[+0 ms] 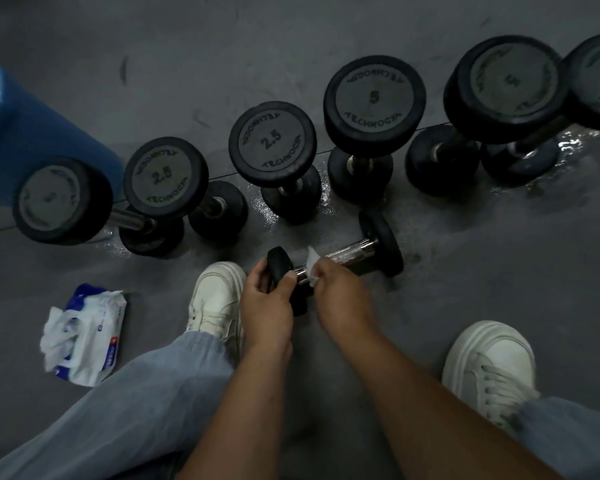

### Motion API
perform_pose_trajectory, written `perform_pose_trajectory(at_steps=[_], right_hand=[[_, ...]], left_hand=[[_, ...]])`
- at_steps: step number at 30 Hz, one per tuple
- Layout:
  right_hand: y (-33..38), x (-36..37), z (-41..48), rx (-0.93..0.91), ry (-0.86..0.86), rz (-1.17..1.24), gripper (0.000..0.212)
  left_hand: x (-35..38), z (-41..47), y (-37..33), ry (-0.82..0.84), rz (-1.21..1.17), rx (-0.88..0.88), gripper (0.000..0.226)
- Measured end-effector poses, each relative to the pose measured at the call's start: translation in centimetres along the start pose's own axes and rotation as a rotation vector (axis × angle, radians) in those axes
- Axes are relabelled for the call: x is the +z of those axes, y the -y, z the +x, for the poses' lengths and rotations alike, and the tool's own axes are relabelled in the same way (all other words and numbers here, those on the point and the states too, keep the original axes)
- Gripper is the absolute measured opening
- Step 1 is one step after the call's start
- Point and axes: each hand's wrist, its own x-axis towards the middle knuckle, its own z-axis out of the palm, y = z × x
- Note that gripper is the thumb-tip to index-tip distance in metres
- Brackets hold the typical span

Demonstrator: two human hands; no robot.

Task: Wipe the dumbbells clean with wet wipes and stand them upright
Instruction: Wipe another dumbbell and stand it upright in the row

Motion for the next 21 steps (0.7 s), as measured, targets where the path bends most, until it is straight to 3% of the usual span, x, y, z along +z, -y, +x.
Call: perform_pose_trajectory(at_steps=[4,6,9,14,18,19,21], right_hand=[[-0.7,-0.5,0.5,0.063,-0.297,0.186,0.016],[-0.7,0.1,0.1,0.109,-0.256,0.147,0.015],[-0.5,1.8,-0.7,0.059,0.019,0.135,0.008],[-0.9,-0.1,0.0,0.11,-0.309,0.304,0.005],[-0.3,0.4,0.3,0.002,0.005,0.15,0.005],[-0.3,0.4,0.5,-0.007,-0.004,0.168,0.005],[-0.3,-0.4,0.8,0.061,-0.213,0.282,0.008]], left_hand=[[-0.1,0.1,0.1,0.001,-0.009,-0.008,0.05],[-0.1,0.0,0.0,-0.003,-0.014,-0.017,0.05],[-0.1,0.1,-0.1,0.01,-0.017,-0.024,0.05],[0.0,0.2,-0.1,-0.01,0.0,-0.025,0.051],[0.0,0.4,-0.2,0.005,0.004,-0.035,0.047],[0.0,0.4,-0.2,0.006,0.001,-0.034,0.047],[0.1,0.5,-0.1,-0.002,-0.003,-0.035,0.046]])
